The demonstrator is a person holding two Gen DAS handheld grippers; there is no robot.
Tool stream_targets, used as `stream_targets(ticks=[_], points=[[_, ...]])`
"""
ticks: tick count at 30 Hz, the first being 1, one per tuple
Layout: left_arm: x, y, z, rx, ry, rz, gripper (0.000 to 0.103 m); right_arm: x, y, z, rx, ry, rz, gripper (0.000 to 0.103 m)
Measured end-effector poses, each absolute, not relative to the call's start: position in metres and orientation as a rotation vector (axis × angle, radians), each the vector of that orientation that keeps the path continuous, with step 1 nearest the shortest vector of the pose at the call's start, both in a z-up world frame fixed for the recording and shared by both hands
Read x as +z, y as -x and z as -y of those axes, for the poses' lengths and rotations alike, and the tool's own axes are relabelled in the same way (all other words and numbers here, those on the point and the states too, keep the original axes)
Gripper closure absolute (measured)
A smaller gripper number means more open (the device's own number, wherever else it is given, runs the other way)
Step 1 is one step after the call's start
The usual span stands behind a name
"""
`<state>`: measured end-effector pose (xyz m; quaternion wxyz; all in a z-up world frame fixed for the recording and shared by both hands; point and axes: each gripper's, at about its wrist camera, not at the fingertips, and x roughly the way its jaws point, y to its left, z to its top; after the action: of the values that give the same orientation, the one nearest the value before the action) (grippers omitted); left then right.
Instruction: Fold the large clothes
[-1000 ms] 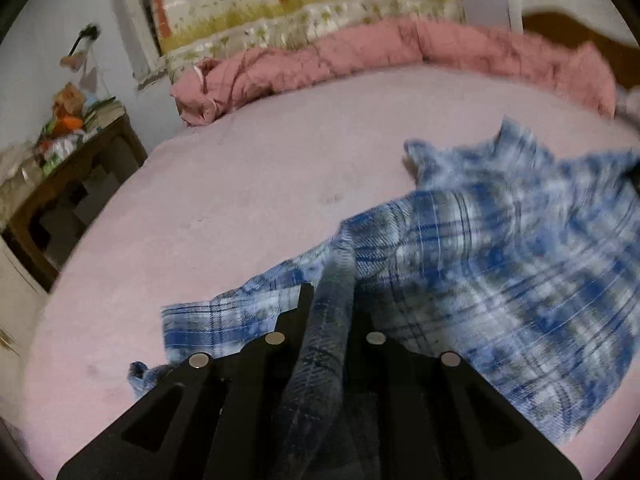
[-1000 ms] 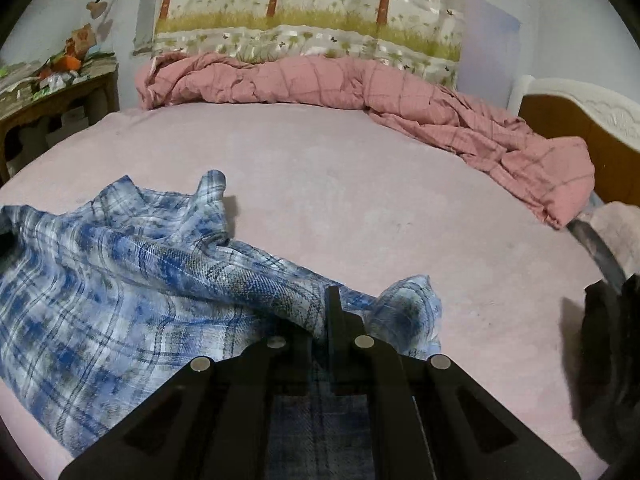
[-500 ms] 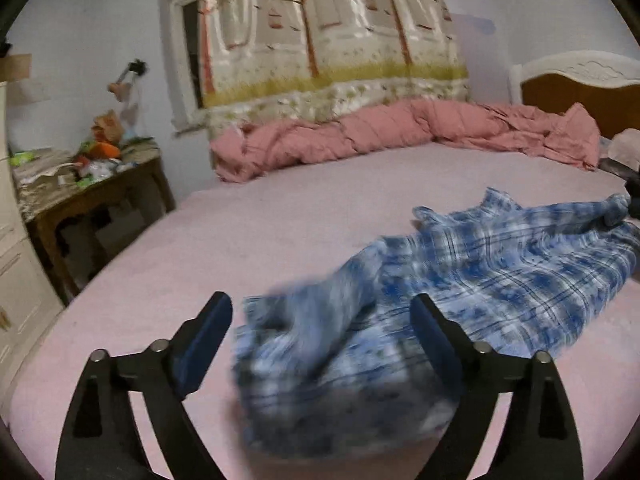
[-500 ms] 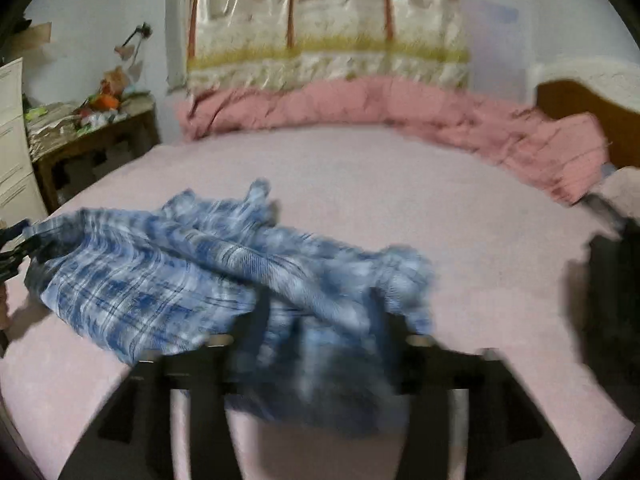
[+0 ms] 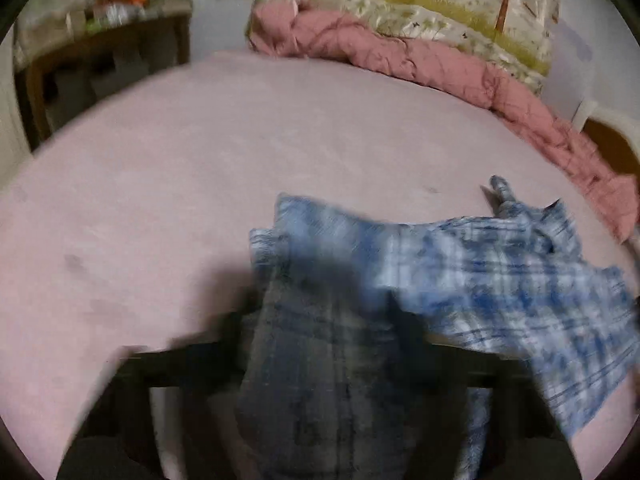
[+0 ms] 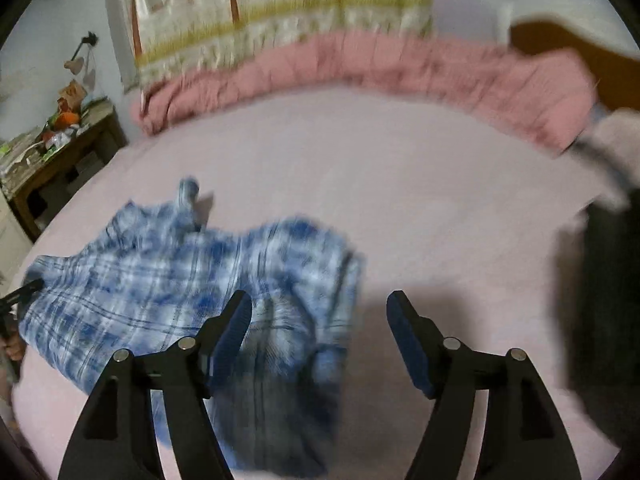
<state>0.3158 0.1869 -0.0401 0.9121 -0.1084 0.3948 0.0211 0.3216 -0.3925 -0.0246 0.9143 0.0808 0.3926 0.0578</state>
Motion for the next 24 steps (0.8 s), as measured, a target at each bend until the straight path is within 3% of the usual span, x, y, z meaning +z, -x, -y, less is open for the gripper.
stream_targets(ticks=[1,2,3,4,5,8,10,15,17,19,20,21,23,24], points=[[-0.038,-0.313,-0.187,0.029,0.232,-0.783,0.081,-0.034,-0.33,0.392,0.132,-0.2,-0.842,0.032],[-0.035,-0.308,-0.186,0.011,0.228,-0.756,0.09,-0.045,-0.341,0.393,0.144,-0.259,-0.871,0.047],[-0.031,-0.303,-0.182,-0.004,0.215,-0.728,0.092,-0.049,-0.343,0.392,0.14,-0.277,-0.861,0.058],[-0.026,-0.298,-0.178,0.0,0.187,-0.696,0.092,-0.048,-0.344,0.391,0.138,-0.28,-0.823,0.082],[-0.022,-0.295,-0.174,0.004,0.161,-0.669,0.093,-0.044,-0.342,0.39,0.138,-0.276,-0.789,0.087],[-0.005,-0.284,-0.161,0.032,0.067,-0.56,0.093,-0.019,-0.323,0.381,0.127,-0.222,-0.617,0.089],[-0.006,-0.295,-0.153,0.081,0.019,-0.599,0.093,-0.008,-0.318,0.37,0.085,-0.141,-0.585,0.089],[-0.041,-0.333,-0.15,0.163,-0.077,-0.772,0.089,-0.051,-0.348,0.37,-0.002,-0.138,-0.804,0.086],[-0.046,-0.337,-0.14,0.212,-0.155,-0.789,0.089,-0.048,-0.347,0.375,0.003,-0.165,-0.79,0.081],[-0.045,-0.332,-0.133,0.25,-0.211,-0.759,0.083,-0.044,-0.343,0.371,-0.047,-0.132,-0.767,0.072],[-0.042,-0.328,-0.132,0.275,-0.223,-0.746,0.071,-0.043,-0.341,0.37,-0.068,-0.115,-0.761,0.067],[-0.039,-0.324,-0.13,0.32,-0.235,-0.733,0.043,-0.039,-0.337,0.367,-0.102,-0.094,-0.748,0.064],[-0.024,-0.3,-0.122,0.349,-0.229,-0.644,0.014,-0.027,-0.318,0.363,-0.174,-0.079,-0.697,0.043],[-0.013,-0.284,-0.116,0.304,-0.217,-0.579,0.012,-0.021,-0.308,0.36,-0.179,-0.077,-0.671,0.037]])
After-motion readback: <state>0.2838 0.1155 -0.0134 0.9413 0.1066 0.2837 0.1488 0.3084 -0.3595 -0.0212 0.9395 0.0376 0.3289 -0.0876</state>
